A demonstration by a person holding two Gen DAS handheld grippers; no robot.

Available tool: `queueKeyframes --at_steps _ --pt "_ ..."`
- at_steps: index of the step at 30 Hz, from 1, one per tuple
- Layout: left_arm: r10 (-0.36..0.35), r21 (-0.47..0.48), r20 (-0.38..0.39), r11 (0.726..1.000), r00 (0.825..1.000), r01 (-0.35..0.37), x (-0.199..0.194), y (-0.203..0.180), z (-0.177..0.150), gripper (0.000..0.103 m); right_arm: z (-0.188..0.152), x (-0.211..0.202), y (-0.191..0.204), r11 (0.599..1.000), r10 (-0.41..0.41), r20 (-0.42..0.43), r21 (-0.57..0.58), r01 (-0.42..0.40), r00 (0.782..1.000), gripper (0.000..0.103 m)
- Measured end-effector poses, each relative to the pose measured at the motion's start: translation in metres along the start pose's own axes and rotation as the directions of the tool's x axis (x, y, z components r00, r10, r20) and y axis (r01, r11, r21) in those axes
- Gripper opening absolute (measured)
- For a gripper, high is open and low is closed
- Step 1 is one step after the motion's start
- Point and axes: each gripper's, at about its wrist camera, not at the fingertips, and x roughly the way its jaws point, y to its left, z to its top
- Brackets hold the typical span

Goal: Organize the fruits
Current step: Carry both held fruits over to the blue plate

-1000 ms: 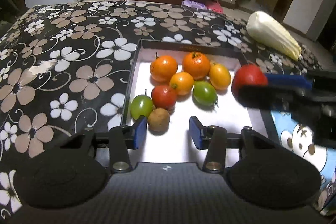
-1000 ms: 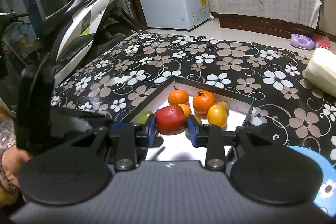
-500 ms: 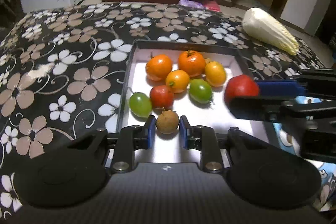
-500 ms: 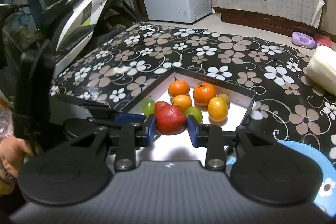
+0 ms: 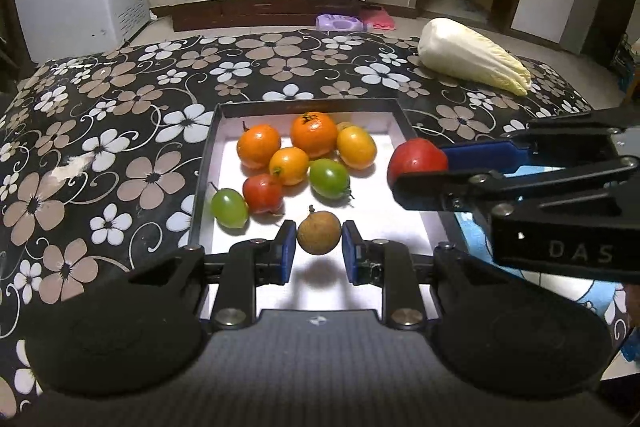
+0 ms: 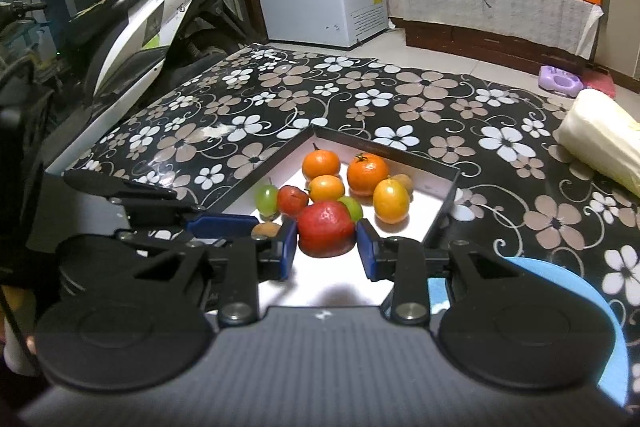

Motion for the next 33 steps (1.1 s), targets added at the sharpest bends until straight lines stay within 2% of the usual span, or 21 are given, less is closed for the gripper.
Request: queueKeyframes --at_steps 8,14,24,33 --pt "-0.023 0.019 0.013 1.0 1.0 0.023 -0.004 -0.017 0.002 0.029 -0.006 -0.019 -0.014 0.999 -0.029 0.014 0.016 0.029 0.999 0.036" --pt "-0.067 0.05 0.026 0.997 0.997 0.066 -0.006 -0.04 0.004 0.029 -0.015 -0.035 -0.035 0.996 -0.073 0.02 0.047 0.072 0.997 0.036" --pt "-0.136 0.103 0.01 0.986 0.991 0.134 0.002 -0.083 0.002 0.029 -0.036 -0.062 -0.069 0.983 -0.155 0.007 0.103 0.153 0.988 0.036" --pt "-0.164 0.133 -0.021 0.977 0.986 0.165 0.018 -0.116 -0.001 0.029 -0.049 -0.079 -0.09 0.97 -0.199 0.002 0.141 0.196 0.98 0.036"
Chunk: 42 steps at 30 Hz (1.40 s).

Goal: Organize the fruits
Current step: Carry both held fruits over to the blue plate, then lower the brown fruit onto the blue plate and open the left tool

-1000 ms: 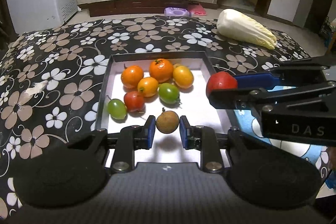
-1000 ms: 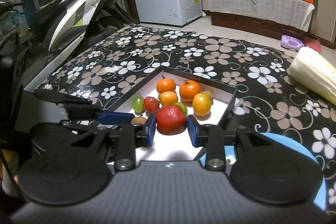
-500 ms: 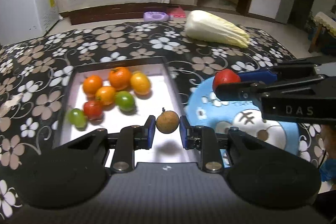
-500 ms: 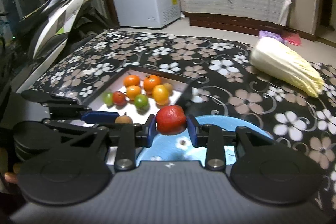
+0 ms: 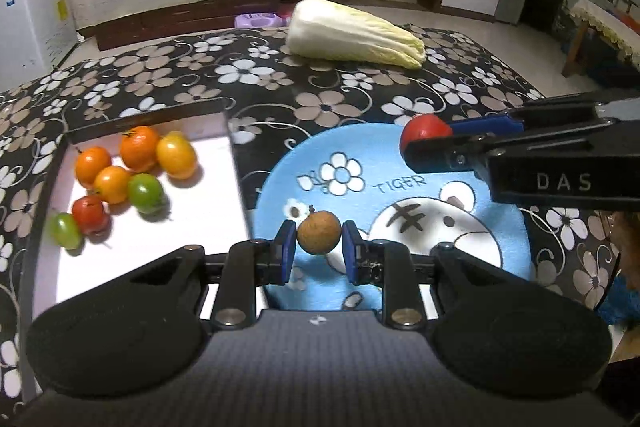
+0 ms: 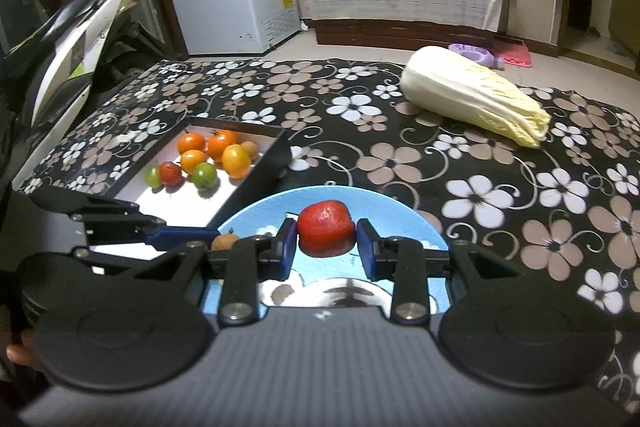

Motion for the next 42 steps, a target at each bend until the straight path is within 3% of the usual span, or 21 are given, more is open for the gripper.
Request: queueKeyframes --at_steps 16,30,32,34,42 --pt "0.005 0.018 -0.037 1.0 0.999 -0.004 0.032 -0.019 -0.001 0.029 -0.006 -0.005 -0.009 1.0 -0.005 -0.009 0.01 0.005 1.0 0.036" --pt "-0.002 0.028 -0.024 1.0 1.0 0.003 0.029 -0.02 -0.001 0.03 -0.007 -0.002 -0.009 1.0 -0.001 -0.016 0.01 0.001 1.0 0.036" --pt "-0.012 0.027 -0.021 1.0 1.0 0.013 0.026 -0.02 -0.001 0.034 -0.007 -0.002 -0.008 1.0 -0.002 -0.018 0.01 0.002 1.0 0.036" --pt "-0.014 0.03 -0.015 0.999 1.0 0.015 0.023 -0.019 -0.001 0.049 -0.007 -0.002 -0.008 1.0 -0.001 -0.018 0.01 0.001 1.0 0.036" --pt "-0.034 0.029 0.012 0.999 0.999 0.033 0.008 -0.012 -0.002 0.052 -0.008 0.003 -0.009 1.0 -0.008 -0.029 0.016 0.009 1.0 0.036"
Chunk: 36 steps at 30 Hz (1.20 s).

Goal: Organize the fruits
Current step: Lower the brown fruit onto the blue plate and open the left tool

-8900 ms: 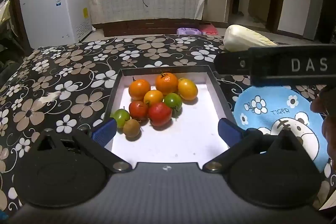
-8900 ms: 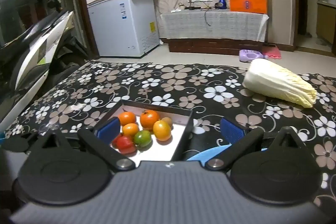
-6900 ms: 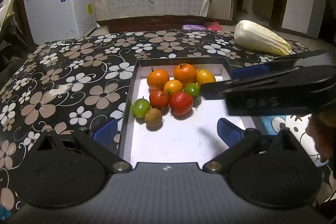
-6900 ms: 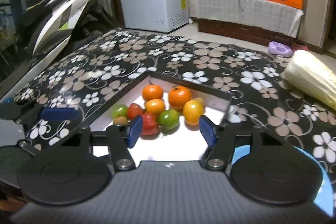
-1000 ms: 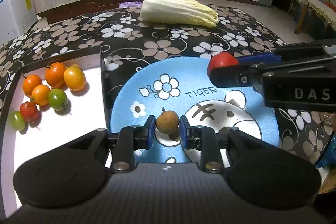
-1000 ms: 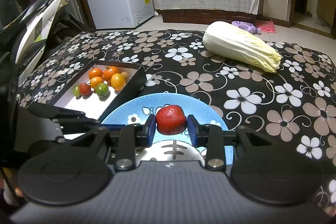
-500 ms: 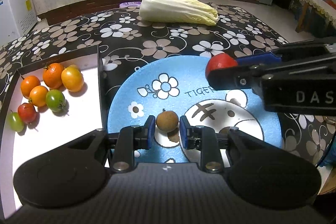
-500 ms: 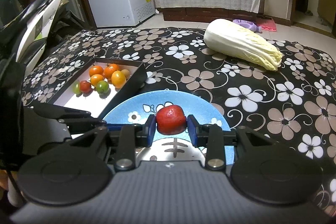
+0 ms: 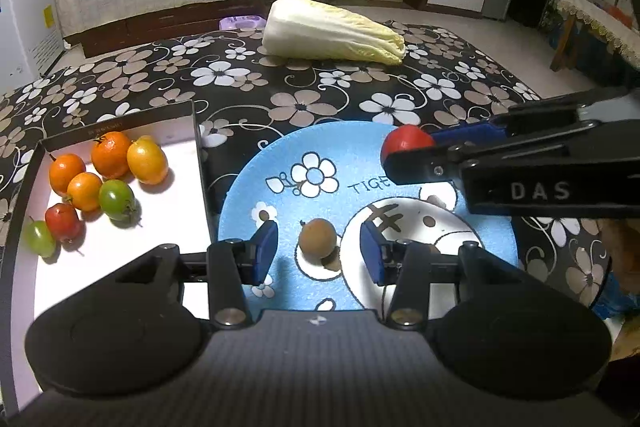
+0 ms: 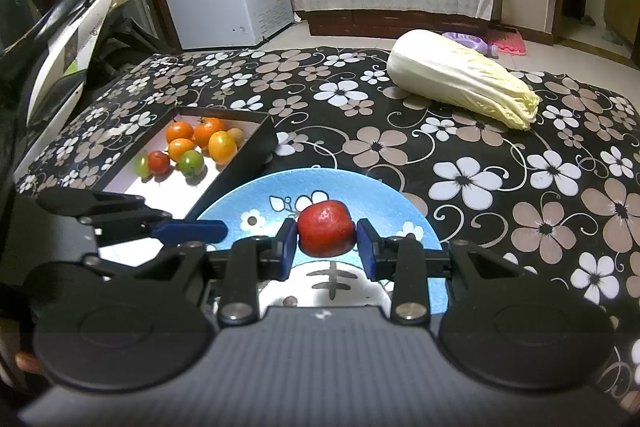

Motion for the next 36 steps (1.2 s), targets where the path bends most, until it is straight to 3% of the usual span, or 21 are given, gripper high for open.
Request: queueKeyframes --at_steps 21,36 --pt "0.01 -0.024 0.059 1.0 0.998 -0.008 -0.032 0.026 -0.003 0.065 -0.002 0.014 0.004 1.0 -0.004 -0.049 -0.018 0.003 0.999 0.036" --pt "0.013 -0.028 0.056 1.0 0.998 -0.012 -0.034 0.031 -0.005 0.066 -0.004 0.019 -0.001 0.999 -0.029 -0.064 -0.016 0.028 0.998 0.036"
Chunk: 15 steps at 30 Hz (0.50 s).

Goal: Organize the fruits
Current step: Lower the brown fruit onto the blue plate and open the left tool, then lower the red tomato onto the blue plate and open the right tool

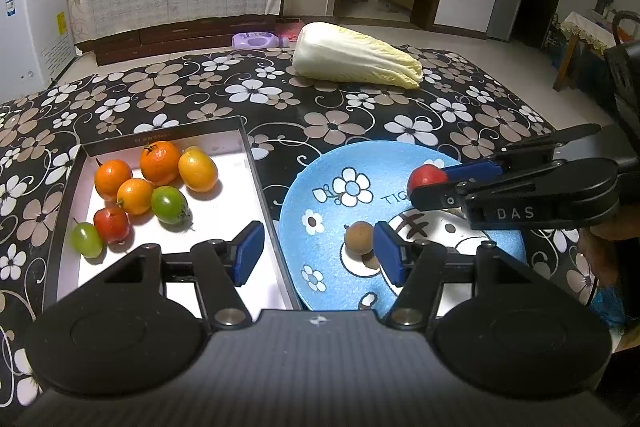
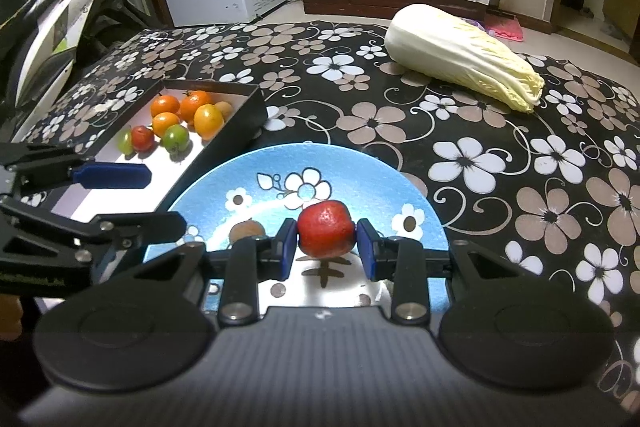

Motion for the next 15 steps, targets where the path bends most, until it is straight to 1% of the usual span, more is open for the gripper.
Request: queueKeyframes --at_steps 9,15 --pt "0.002 0.007 0.003 1.0 1.0 -0.002 0.0 -0.001 0.0 0.07 -0.002 0.012 0.0 1.0 -0.028 -0.022 -0.002 0.028 0.999 0.036" --pt "0.005 0.006 0.002 1.0 1.0 -0.005 0.001 -0.001 -0.001 0.07 -0.002 0.019 0.001 0.999 -0.053 -0.035 -0.003 0.052 0.998 0.037"
